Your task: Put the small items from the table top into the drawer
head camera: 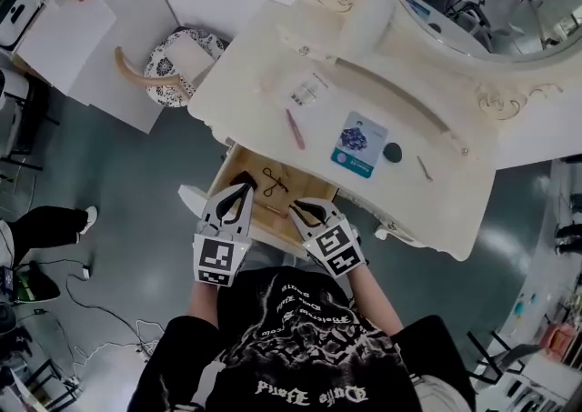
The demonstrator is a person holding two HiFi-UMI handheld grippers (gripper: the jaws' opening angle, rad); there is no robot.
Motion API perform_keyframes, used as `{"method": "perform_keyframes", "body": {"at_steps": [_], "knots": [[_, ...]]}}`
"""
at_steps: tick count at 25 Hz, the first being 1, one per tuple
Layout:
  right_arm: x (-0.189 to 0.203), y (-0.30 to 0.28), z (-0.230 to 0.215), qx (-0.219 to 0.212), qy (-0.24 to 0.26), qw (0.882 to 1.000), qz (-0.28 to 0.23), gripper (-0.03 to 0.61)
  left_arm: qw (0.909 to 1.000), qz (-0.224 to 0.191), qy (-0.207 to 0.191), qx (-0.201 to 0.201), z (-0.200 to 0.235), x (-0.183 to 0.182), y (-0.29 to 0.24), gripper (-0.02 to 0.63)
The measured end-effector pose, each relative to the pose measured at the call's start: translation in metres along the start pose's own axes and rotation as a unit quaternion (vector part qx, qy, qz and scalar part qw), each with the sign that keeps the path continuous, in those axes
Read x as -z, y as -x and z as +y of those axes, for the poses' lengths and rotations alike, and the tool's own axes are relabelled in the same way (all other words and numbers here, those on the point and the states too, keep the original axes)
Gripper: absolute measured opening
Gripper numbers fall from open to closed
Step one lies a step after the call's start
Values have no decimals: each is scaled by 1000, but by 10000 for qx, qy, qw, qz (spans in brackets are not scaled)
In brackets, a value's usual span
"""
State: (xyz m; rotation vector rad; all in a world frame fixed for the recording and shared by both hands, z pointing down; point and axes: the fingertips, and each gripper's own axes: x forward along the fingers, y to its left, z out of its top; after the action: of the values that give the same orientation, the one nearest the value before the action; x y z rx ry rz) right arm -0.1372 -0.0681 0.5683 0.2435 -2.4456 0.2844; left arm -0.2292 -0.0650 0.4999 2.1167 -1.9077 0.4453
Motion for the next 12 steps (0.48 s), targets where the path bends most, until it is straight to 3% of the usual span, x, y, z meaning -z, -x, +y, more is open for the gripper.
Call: {"method": "perform_keyframes", "body": {"at_steps": [12], "knots": [[19,87,-47,1086,-354,9926,-407,20,9975,-157,-212,649,-65,-20,-33,15]]}}
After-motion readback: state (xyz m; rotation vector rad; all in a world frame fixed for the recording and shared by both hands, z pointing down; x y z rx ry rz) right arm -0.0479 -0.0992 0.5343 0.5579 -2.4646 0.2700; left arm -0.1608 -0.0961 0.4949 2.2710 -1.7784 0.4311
